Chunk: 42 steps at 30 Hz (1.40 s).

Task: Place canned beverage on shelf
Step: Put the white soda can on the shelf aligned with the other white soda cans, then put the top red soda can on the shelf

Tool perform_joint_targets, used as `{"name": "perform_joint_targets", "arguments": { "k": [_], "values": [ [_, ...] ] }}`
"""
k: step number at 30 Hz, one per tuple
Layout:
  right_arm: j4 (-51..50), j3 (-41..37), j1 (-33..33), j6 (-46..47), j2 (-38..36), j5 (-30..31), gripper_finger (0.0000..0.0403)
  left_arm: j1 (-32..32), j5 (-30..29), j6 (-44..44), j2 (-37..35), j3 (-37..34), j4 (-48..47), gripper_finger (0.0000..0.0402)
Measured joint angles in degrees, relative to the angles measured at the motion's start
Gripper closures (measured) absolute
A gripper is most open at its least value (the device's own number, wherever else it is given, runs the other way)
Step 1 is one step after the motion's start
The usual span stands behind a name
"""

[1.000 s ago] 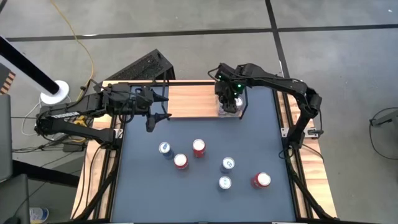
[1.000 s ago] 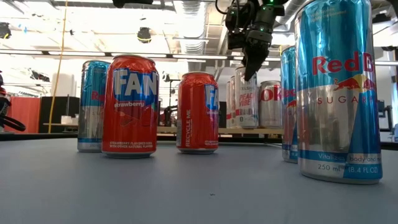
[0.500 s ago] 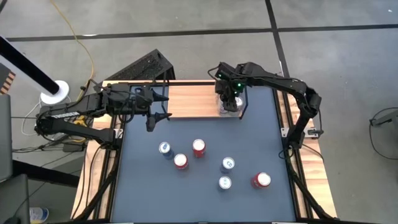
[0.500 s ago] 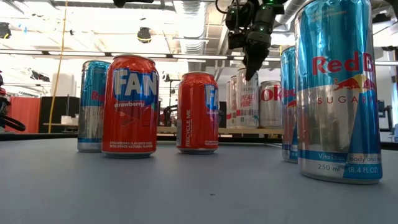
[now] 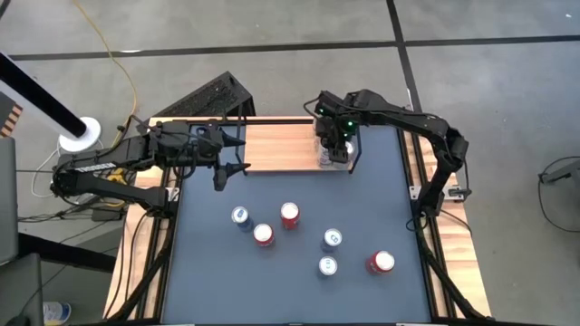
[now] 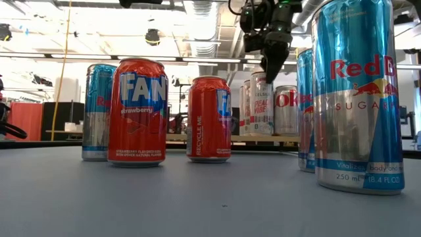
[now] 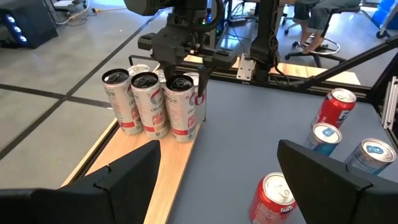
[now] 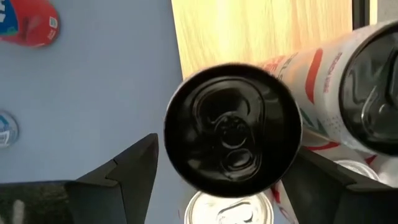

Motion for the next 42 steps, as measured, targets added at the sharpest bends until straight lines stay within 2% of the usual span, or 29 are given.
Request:
{"name": "perform_joint_targets", "arguments": {
  "k": [12, 16, 22, 26, 31, 35, 37, 42],
  "values": [
    [-0.81, 2.18, -0.26, 0.72, -6.16, 2.76, 0.0097, 0.0, 0.28, 0.66, 0.0, 0.02, -0.63, 0.0089],
    [-2.13, 6.08, -0.28, 2.99, -10.41, 3.02, 0.0097, 0.02, 3.3, 0.4, 0.0, 0.02, -0.61, 0.0089],
    [-4.84, 12.21, 1.62, 8.84, -17.33, 3.03, 0.0097, -2.3, 9.17, -5.92, 0.38, 0.04, -0.83, 0.0091],
    [-5.6, 14.71, 3.22, 13.69, -22.03, 3.02, 0.0097, -5.68, 9.13, -8.61, 1.92, 0.39, -1.43, 0.0092],
    [-6.06, 15.12, 5.36, 20.67, -26.88, 3.02, 0.0097, -9.67, 6.72, -6.62, 8.79, 4.5, -4.11, 0.0092],
    [-6.19, 15.12, 7.31, 23.72, -29.18, 2.99, 0.0097, -11.6, 1.52, -3.3, 16.01, 9.38, -10.32, 0.0093],
    [-6.5, 15.12, 8.3, 24.58, -29.71, 3.0, 0.0097, -11.76, 0.94, -2.77, 20.25, 11.58, -13.31, 0.0093],
    [-7.3, 15.12, 10.19, 26.24, -29.79, 2.99, 0.0097, -11.76, 0.91, -0.16, 29.08, 17.35, -13.62, 0.0093]
  ]
}}
